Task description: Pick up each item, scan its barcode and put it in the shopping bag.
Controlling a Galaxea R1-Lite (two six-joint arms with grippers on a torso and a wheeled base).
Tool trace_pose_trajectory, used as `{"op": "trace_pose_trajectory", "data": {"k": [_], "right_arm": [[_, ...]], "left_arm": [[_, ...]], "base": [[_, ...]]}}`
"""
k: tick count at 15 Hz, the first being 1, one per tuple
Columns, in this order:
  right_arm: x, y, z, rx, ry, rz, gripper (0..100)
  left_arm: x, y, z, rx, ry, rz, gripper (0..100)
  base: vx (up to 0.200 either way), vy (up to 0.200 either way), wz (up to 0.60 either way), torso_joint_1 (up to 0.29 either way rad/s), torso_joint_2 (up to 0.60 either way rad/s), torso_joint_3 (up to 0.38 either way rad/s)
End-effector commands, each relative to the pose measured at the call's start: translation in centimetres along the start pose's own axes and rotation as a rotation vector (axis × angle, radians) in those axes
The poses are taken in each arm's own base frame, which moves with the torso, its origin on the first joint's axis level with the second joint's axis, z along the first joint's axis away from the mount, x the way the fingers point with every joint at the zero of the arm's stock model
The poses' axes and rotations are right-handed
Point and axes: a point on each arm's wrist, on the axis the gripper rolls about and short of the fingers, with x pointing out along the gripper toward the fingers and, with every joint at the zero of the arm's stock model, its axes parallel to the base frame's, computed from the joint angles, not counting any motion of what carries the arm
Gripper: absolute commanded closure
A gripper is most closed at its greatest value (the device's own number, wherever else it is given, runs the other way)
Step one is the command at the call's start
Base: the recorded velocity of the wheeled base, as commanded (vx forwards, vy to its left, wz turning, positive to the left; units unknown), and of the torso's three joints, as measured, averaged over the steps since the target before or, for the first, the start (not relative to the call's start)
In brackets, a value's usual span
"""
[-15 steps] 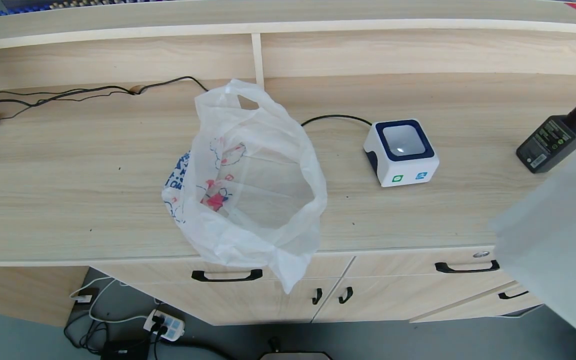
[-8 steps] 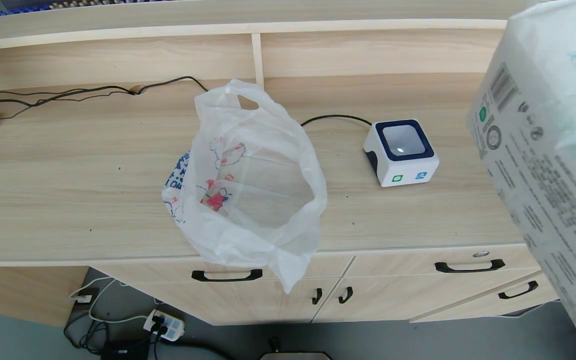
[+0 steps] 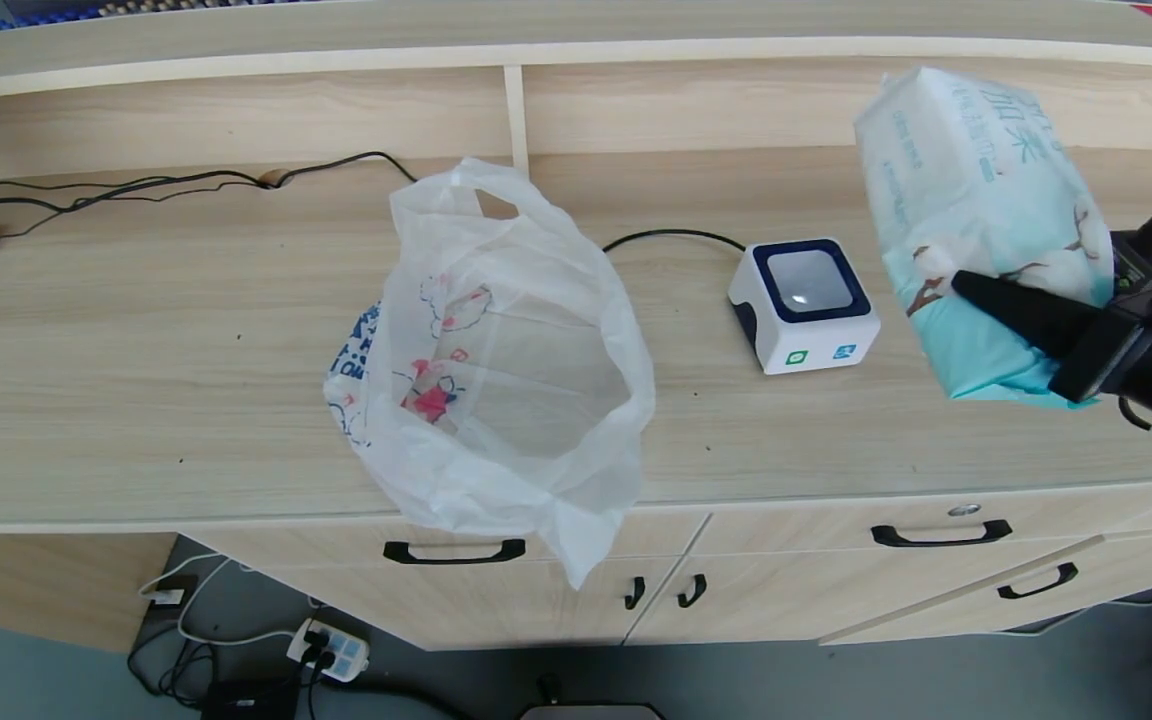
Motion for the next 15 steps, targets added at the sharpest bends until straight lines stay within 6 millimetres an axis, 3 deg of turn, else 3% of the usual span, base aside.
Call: {"op": "trace_pose_trajectory", "data": {"k": [1, 3, 10, 13, 15], "right_arm": [[2.3, -0.9, -1.8, -0.048, 0.075, -0.009, 100], [2.4, -1.2, -2.6, -0.154, 0.149, -0.009, 100], [2.8, -1.3, -4.4, -0.151, 0.219, -0.012, 100], [2.7, -1.0, -3.9, -0.159, 0.197, -0.002, 100], [1.3, 0.7, -3.0, -0.171, 0.16, 0.028, 100]], "left_arm": [[0.0, 0.0, 0.0, 0.0, 0.0, 0.0, 0], [0.0, 0.0, 0.0, 0.0, 0.0, 0.0, 0], [0.0, 0.0, 0.0, -0.001, 0.002, 0.0, 0], [0.0, 0.0, 0.0, -0.001, 0.003, 0.0, 0], [0.0, 0.0, 0.0, -0.001, 0.002, 0.0, 0]], "base": [[0.0, 0.0, 0.0, 0.0, 0.0, 0.0], [0.0, 0.0, 0.0, 0.0, 0.0, 0.0], [0.0, 0.0, 0.0, 0.0, 0.0, 0.0], [0.0, 0.0, 0.0, 0.0, 0.0, 0.0], [0.0, 0.0, 0.0, 0.0, 0.0, 0.0]]}}
